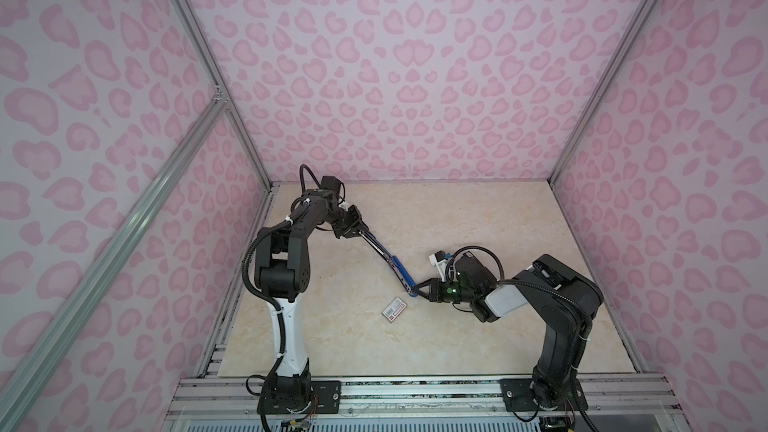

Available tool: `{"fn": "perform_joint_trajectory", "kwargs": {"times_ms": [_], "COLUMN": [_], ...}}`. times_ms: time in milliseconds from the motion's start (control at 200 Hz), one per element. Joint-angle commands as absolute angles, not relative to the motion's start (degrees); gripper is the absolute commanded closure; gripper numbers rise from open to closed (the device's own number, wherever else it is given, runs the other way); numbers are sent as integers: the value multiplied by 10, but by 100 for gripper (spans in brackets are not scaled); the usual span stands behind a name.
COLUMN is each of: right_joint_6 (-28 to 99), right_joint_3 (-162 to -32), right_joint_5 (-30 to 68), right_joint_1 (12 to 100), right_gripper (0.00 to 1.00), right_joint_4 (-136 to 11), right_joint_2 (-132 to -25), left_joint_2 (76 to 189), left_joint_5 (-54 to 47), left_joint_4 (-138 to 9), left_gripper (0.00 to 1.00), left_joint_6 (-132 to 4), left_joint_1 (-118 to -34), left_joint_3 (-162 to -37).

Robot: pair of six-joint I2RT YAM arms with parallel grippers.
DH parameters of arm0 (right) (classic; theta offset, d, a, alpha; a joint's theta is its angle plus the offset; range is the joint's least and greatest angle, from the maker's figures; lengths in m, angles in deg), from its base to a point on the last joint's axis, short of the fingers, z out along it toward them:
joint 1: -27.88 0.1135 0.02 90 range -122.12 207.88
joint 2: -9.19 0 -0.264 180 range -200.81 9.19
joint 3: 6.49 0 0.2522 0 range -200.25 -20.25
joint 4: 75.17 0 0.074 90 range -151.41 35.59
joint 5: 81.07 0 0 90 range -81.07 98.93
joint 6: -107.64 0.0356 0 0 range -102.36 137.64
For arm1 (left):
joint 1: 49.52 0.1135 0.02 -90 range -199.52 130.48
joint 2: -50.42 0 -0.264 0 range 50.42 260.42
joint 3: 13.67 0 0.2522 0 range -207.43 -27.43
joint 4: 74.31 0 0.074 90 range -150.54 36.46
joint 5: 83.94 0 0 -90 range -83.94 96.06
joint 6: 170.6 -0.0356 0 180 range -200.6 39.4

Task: Load the staples into the stapler
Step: 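Pull the blue stapler's top open with the left gripper, right gripper holding base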

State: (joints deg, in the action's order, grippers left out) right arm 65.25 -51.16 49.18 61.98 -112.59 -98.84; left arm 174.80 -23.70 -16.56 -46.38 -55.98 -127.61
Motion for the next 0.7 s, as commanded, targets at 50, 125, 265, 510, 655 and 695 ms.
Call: {"fn": "perform_joint_trajectory", "kwargs": {"times_ms": [50,125,265,510,655,695], "right_joint_6": [662,663,662,667,667,667], "right_joint_3": [-516,-517,-519,-524,-523,-522], "right_joint_5": [482,484,486,487,487,487], "right_joint_1": [618,618,617,616,617,616], "right_gripper": [100,100,100,100,100,100], "right_joint_4": [-1122,-1122,-1119,-1120,-1120,-1120], "right_joint_2": [-998,-999,-1002,-1004,-1004,-1004], "left_joint_2": [1771,1782,1798,1804,1795,1790], "left_joint_5": [-172,-174,-176,-178,-176,-174], "left_joint_4": [-147,-143,-141,-144,-148,-149], "left_gripper": [88,87,82,58,44,41], "left_joint_6": [-501,-502,-504,-498,-497,-496], "left_joint_1": [-552,-549,-545,-543,-541,-540], "left_joint_3": [-1297,-1305,-1316,-1321,-1322,-1323]}}
